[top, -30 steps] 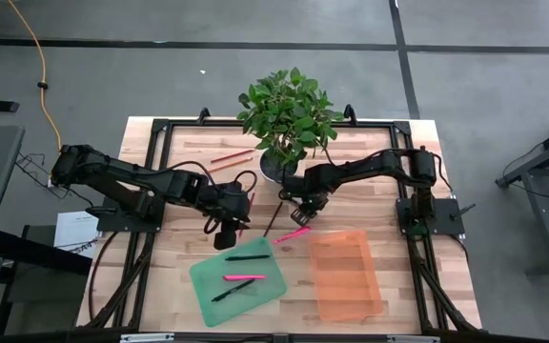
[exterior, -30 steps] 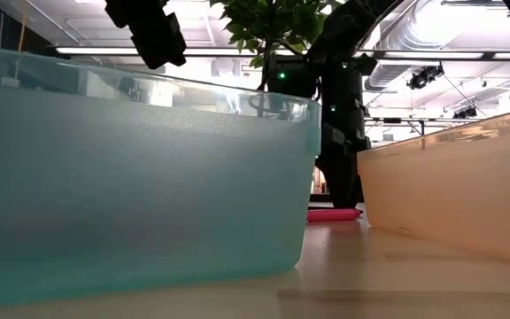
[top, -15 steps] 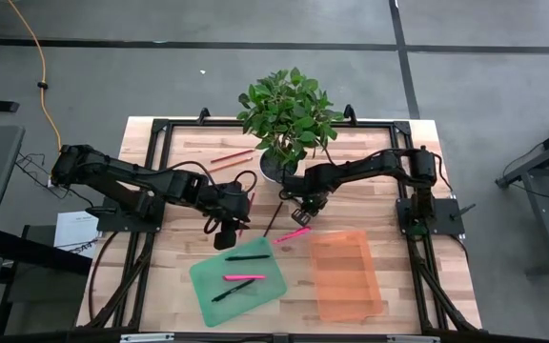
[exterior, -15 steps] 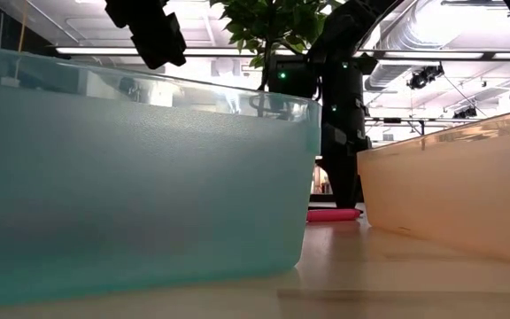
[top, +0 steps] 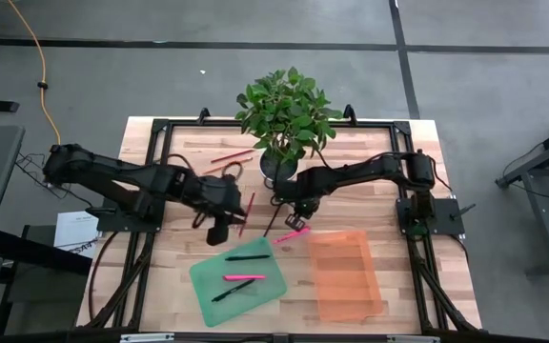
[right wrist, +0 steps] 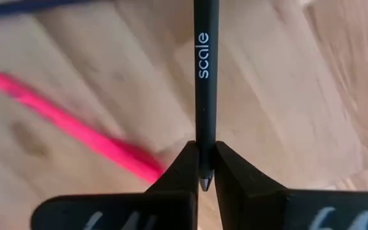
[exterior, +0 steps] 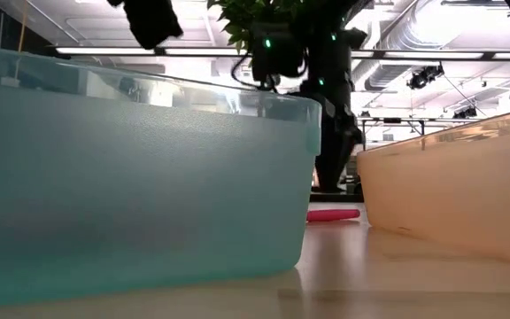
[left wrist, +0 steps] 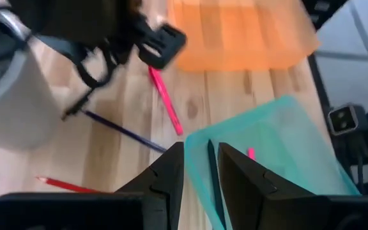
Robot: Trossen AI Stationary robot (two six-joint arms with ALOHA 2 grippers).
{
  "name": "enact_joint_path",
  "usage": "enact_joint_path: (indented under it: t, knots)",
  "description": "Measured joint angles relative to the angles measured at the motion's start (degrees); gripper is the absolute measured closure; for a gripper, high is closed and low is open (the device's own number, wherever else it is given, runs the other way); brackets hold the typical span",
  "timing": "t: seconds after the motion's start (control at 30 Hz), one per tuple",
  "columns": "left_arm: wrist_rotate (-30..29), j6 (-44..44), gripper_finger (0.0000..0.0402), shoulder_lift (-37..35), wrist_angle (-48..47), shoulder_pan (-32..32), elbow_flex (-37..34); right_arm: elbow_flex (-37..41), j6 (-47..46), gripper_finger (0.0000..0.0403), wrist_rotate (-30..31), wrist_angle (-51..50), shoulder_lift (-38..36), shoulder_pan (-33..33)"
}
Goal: Sort pens & pencils
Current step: Put the black pen into the green bin
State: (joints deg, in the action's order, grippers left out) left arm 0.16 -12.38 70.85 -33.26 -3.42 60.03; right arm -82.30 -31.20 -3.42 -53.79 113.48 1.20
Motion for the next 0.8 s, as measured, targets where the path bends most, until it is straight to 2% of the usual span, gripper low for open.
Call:
enact_joint_path:
  t: [0.3,0.43,0.63,0.8]
  knots:
    - [-5.32,-0.01,0.0316,-11.0,-4.03,0.01,0.0,-5.24,-0.37,0.0397,0.19,-3.14,-0.08,-4.41]
    - [-5.83,-0.89,0.0316,-14.07,-5.53,0.02,0.0,-8.72,-1.33,0.0398,0.44,-4.03,-0.19,-6.8]
    - [-5.81,-1.14,0.0316,-16.59,-6.15,0.02,-0.02,-15.76,-2.44,0.0398,5.44,-7.9,-0.21,-10.64]
    - [-5.84,-0.93,0.0316,-17.95,-6.3,0.02,0.0,-20.59,-4.23,0.0398,12.01,-14.36,-0.25,-13.22]
